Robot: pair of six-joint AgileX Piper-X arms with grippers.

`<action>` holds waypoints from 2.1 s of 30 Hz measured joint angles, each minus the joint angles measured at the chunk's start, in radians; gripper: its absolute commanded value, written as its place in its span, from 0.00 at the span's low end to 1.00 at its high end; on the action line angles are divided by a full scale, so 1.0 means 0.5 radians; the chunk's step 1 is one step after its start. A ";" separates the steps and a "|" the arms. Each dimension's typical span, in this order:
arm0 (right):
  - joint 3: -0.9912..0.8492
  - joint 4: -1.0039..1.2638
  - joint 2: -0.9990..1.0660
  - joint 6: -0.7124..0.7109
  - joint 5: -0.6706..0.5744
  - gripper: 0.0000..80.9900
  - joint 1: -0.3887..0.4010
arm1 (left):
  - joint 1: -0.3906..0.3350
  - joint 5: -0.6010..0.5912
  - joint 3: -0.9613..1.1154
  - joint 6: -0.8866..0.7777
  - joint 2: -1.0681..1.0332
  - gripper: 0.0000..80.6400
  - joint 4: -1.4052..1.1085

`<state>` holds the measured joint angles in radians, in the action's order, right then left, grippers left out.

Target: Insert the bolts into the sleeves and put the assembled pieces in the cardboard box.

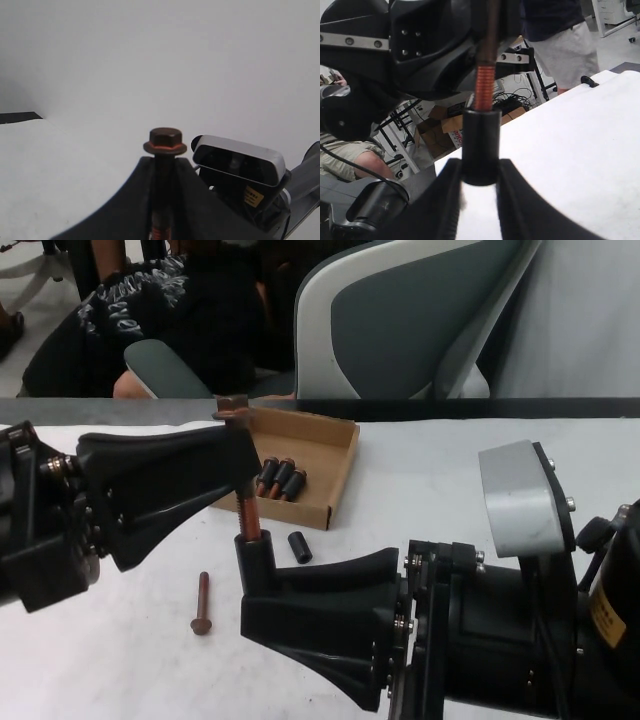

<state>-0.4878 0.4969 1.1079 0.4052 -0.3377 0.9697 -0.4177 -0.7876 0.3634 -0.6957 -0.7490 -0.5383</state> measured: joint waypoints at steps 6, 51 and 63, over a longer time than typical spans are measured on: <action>0.000 0.000 0.000 0.000 -0.005 0.00 0.000 | 0.000 -0.048 0.000 0.000 0.000 0.01 0.000; -0.019 0.034 0.005 0.001 -0.041 0.00 0.000 | 0.000 -0.392 0.000 0.112 0.014 0.60 0.163; -0.126 0.052 0.009 -0.041 -0.028 0.00 -0.003 | 0.000 -0.335 0.003 0.371 0.026 0.60 0.362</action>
<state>-0.5508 0.5228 1.1124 0.3847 -0.3519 0.9680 -0.4177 -0.9553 0.3649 -0.5102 -0.7358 -0.3572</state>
